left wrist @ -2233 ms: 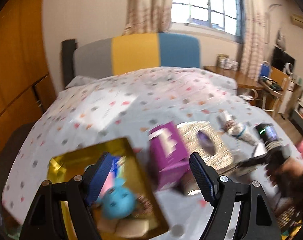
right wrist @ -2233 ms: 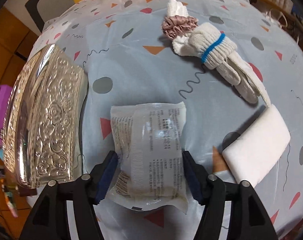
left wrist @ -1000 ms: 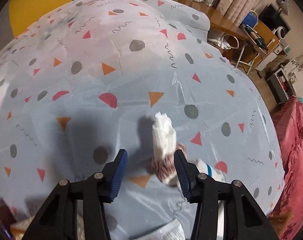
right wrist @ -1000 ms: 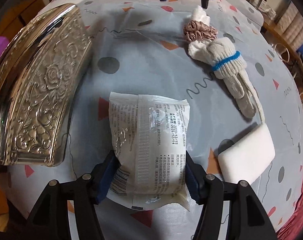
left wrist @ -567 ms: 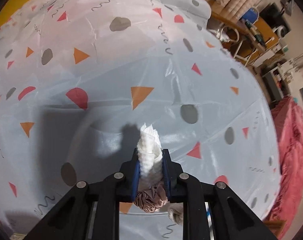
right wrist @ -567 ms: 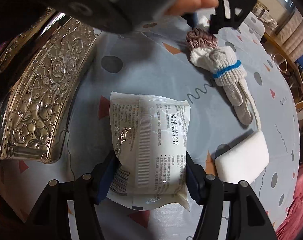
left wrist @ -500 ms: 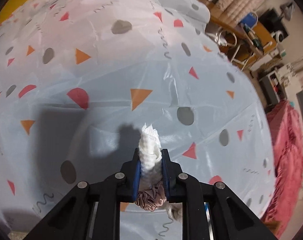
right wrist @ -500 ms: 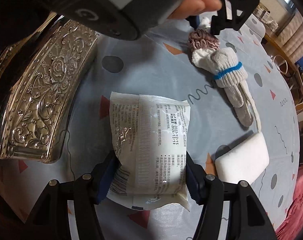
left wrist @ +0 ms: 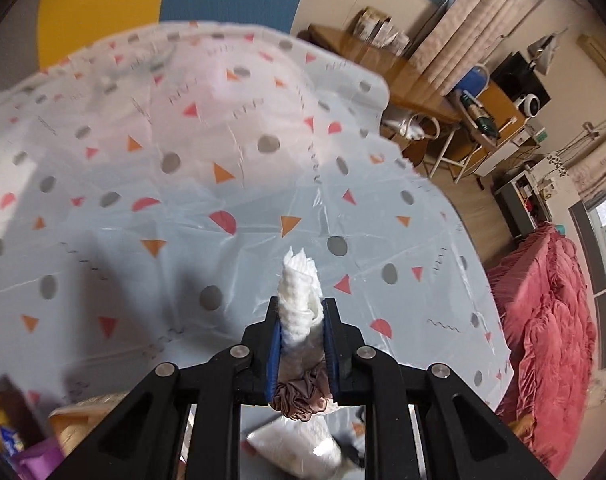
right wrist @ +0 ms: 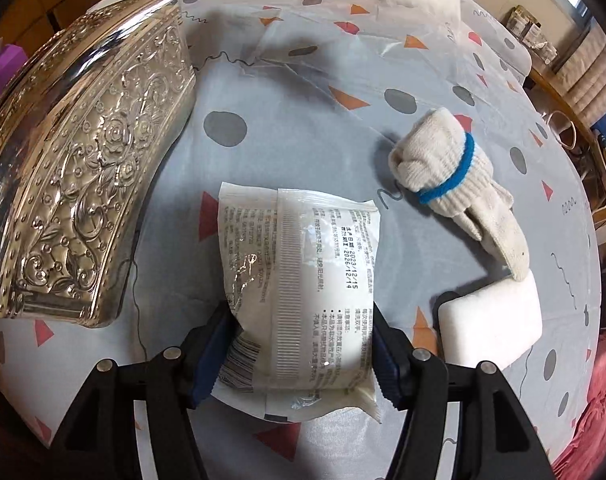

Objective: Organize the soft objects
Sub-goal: 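Grasp the white knit item with pink scrunchie using left tool while right tool holds packet, then carry the knit item with scrunchie into the gold tray and open the left tool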

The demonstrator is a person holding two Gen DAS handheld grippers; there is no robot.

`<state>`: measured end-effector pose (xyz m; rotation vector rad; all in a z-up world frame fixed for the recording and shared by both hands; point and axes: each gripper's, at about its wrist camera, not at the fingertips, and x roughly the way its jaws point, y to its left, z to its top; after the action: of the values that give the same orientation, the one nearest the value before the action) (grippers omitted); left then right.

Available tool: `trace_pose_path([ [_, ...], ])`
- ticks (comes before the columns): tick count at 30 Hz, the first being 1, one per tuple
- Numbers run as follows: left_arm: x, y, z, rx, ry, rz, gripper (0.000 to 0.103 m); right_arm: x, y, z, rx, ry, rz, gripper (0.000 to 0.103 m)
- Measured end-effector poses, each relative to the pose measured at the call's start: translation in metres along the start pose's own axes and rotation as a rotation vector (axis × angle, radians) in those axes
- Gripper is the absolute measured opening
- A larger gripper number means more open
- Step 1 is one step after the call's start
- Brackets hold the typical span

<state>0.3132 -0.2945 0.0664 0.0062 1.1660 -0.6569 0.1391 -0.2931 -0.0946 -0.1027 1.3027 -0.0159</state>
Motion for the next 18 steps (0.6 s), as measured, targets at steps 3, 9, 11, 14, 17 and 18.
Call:
trace_pose_path([
  [3, -0.030, 0.001, -0.012, 0.013, -0.033, -0.002, 0.019, 0.001, -0.006, -0.001, 0.013, -0.001, 0.008, 0.066],
  [9, -0.079, 0.010, -0.039, 0.039, -0.096, 0.019, 0.019, 0.006, -0.020, -0.001, 0.032, -0.009, 0.012, 0.073],
  [11, -0.091, 0.015, -0.044, 0.045, -0.115, 0.034, 0.019, 0.006, -0.024, -0.001, 0.037, -0.013, 0.014, 0.074],
  [14, -0.112, 0.031, -0.047, 0.027, -0.162, 0.056, 0.019, 0.007, -0.028, -0.002, 0.039, -0.022, 0.013, 0.074],
  [17, -0.130, 0.050, -0.051, -0.002, -0.200, 0.076, 0.019, 0.006, -0.025, -0.002, 0.037, -0.032, 0.008, 0.074],
  [18, -0.138, 0.058, -0.054, -0.011, -0.216, 0.087, 0.019, 0.005, -0.026, -0.003, 0.035, -0.037, 0.007, 0.074],
])
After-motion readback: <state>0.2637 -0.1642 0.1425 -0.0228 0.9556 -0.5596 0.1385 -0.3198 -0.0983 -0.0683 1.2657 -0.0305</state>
